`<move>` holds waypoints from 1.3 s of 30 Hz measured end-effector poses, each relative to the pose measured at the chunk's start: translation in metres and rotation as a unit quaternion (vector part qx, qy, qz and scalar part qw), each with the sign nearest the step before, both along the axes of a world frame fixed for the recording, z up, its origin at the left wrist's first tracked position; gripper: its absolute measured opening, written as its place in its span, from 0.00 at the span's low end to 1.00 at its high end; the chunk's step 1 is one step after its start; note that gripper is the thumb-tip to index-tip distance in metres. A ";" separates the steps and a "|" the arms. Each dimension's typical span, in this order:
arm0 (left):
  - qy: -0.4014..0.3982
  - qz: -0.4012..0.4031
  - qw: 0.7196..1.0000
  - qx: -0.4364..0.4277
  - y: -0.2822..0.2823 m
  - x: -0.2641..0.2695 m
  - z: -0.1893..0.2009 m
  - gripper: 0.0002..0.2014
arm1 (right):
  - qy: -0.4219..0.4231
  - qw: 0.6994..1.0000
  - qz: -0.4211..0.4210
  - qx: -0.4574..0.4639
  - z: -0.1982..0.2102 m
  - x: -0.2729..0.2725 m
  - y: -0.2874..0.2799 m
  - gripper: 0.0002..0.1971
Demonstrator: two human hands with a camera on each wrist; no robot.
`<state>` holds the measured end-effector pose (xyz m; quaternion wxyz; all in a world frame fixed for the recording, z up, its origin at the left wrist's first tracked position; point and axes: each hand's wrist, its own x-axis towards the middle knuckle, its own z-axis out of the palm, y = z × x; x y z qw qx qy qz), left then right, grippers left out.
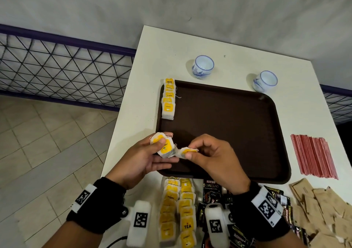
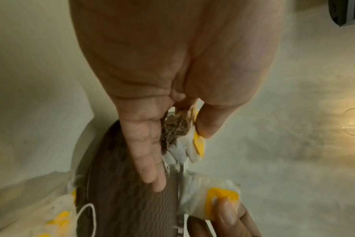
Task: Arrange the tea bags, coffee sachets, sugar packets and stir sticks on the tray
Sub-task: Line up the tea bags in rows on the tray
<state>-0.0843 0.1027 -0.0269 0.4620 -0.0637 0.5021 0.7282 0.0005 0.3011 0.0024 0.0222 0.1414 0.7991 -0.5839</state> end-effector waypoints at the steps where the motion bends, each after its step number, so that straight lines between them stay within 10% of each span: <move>1: 0.006 0.004 1.000 -0.005 -0.002 -0.001 0.000 0.22 | -0.001 1.000 0.002 0.001 0.001 -0.002 0.006 0.07; 39: 0.042 0.007 0.998 -0.055 -0.012 -0.001 -0.007 0.13 | -0.164 0.975 -0.079 -0.128 -0.037 -0.132 -0.014 0.07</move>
